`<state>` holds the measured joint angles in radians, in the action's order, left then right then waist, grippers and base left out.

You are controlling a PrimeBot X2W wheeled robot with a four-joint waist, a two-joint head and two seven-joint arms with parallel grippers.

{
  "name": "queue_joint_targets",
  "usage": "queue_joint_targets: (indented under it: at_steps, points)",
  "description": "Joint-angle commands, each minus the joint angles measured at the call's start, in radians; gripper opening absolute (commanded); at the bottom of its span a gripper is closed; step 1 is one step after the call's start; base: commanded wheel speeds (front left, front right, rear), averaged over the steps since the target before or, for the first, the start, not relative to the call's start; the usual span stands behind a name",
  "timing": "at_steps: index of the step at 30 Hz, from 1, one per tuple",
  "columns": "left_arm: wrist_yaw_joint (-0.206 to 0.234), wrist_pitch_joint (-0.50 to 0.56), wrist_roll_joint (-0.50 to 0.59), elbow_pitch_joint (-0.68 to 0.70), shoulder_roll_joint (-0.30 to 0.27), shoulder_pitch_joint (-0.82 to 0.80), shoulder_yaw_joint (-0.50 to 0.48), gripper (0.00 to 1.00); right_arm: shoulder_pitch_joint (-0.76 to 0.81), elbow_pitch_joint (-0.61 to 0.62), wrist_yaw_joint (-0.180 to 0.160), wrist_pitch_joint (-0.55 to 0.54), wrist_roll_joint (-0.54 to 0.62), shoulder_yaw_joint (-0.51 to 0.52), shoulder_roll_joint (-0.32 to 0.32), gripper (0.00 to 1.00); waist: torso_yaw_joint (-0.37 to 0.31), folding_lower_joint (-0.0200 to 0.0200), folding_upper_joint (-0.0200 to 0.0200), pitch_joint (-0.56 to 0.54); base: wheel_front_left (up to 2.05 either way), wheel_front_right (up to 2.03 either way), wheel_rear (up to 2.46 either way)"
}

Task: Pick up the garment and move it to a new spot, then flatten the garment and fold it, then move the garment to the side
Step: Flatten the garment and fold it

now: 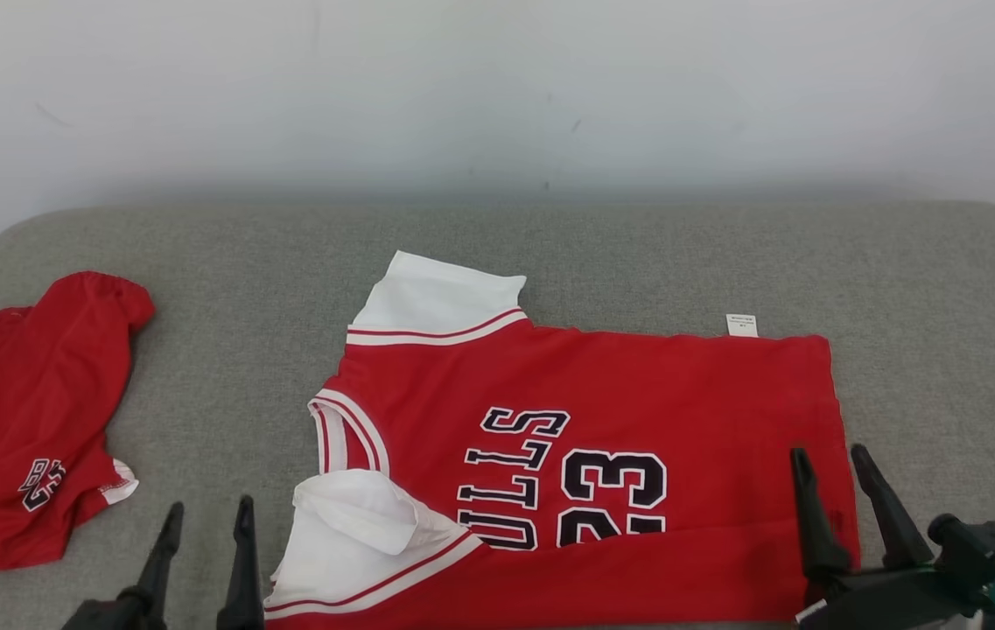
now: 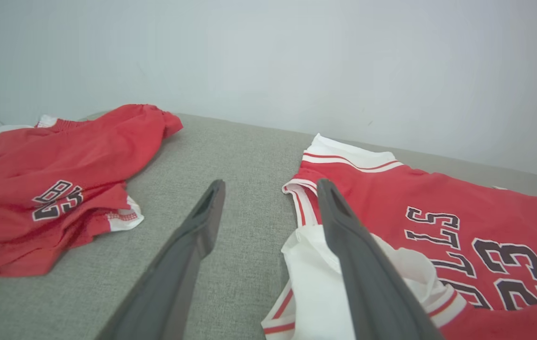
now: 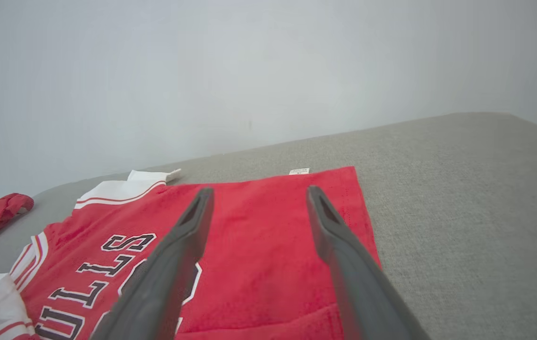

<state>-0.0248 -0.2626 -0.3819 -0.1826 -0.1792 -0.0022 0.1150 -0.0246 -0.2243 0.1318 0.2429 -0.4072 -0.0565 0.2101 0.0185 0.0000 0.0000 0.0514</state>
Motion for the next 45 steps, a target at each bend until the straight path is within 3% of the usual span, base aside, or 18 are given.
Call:
queue_joint_targets:
  at_steps: [1, 4, 11, 16, 38, 45]
  points:
    - [-0.009, -0.002, 0.036, 0.024, 0.016, 0.005, -0.028, 1.00, -0.011, 0.001, -0.002, 0.016, 0.017, -0.006, -0.018, 1.00, -0.002, 0.0000, 0.0000, 0.003, 0.00, 0.00, 0.00]
    - [-0.022, -0.002, 0.083, 0.043, 0.031, 0.006, -0.065, 1.00, -0.023, -0.009, -0.002, 0.022, 0.046, -0.017, -0.029, 1.00, -0.006, 0.0000, 0.0000, 0.005, 0.00, 0.00, 0.00]
    - [-0.058, -0.002, 0.226, 0.073, 0.079, 0.016, -0.132, 1.00, -0.013, 0.101, -0.002, 0.022, 0.221, -0.010, -0.080, 1.00, -0.016, 0.0000, 0.0000, 0.016, 0.00, 0.00, 0.00]
    - [-0.080, -0.002, 0.263, 0.055, 0.098, 0.027, -0.145, 1.00, 0.035, 0.142, -0.002, 0.022, 0.289, 0.010, -0.120, 1.00, -0.017, 0.0000, 0.0000, 0.016, 0.00, 0.00, 0.00]
    - [-0.104, -0.002, 0.274, -0.002, 0.123, 0.056, -0.194, 1.00, 0.086, 0.140, -0.002, 0.022, 0.323, 0.086, -0.160, 1.00, -0.041, 0.0000, 0.0000, -0.002, 0.00, 0.00, 0.00]
    - [-0.106, -0.002, 0.243, -0.025, 0.098, -0.022, -0.207, 1.00, 0.049, 0.123, -0.002, 0.022, 0.306, 0.090, -0.160, 1.00, -0.076, 0.0000, 0.0000, 0.005, 0.00, 0.00, 0.00]
